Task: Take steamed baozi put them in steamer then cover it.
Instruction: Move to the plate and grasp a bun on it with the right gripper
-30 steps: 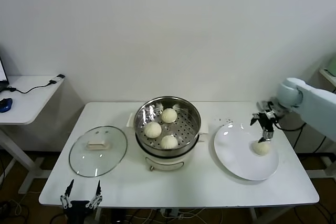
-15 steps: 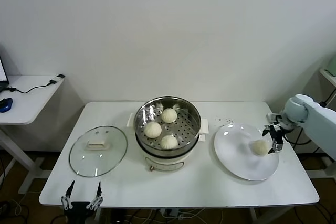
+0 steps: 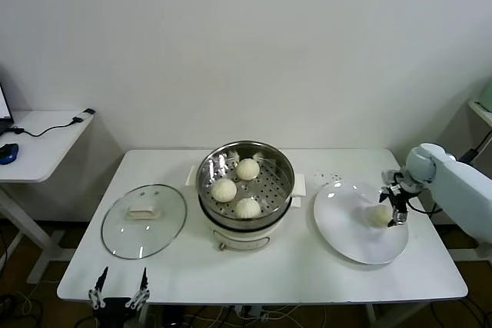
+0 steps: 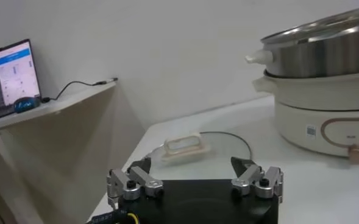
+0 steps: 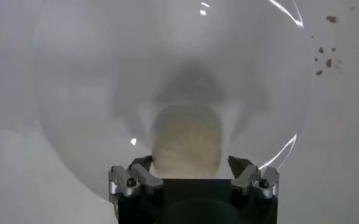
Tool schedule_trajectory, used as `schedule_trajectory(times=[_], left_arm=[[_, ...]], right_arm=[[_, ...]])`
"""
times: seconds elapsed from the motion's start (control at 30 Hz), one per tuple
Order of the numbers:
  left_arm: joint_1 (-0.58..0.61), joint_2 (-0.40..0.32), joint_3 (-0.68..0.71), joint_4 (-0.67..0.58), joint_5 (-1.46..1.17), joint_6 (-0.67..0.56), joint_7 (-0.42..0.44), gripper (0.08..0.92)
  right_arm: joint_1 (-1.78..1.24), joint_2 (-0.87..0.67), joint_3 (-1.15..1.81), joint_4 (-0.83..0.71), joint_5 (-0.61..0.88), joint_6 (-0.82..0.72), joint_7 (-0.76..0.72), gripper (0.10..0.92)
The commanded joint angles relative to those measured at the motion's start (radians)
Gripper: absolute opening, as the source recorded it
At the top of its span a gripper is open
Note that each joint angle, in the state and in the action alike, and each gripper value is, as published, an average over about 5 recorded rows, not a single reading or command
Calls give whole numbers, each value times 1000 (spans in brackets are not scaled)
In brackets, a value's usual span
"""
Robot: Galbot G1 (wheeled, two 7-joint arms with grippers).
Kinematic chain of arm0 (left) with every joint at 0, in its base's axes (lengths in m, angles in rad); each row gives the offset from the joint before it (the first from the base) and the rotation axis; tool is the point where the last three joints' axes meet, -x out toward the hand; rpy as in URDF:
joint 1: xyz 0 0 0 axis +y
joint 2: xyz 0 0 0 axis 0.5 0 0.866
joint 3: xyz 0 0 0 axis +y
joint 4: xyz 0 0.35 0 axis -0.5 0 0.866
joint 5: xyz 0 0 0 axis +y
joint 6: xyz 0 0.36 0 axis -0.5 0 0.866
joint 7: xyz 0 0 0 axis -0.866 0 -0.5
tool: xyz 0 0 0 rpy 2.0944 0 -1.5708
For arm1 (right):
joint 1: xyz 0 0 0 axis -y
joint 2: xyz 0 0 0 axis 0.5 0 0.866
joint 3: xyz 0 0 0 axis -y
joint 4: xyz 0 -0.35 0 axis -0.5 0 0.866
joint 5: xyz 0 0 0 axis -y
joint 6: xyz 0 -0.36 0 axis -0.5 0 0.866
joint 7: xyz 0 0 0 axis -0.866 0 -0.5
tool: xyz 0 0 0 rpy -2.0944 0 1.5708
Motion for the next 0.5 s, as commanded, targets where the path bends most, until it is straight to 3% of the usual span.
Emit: schedule_trajectory(times=[0.03,0.33,0.5], left_arm=[[-2,0,0,3,-2,1,0,823],[-2,1,1,3,2,2,0,823],[-1,3,2,2,2,2,-1,823]], right_arm=[[-18,41,15,-54,-35,18,-10,805],[-10,34,13,-50,-6,20,-17,716],[54,23,-52,-28,95,0,-13,695]])
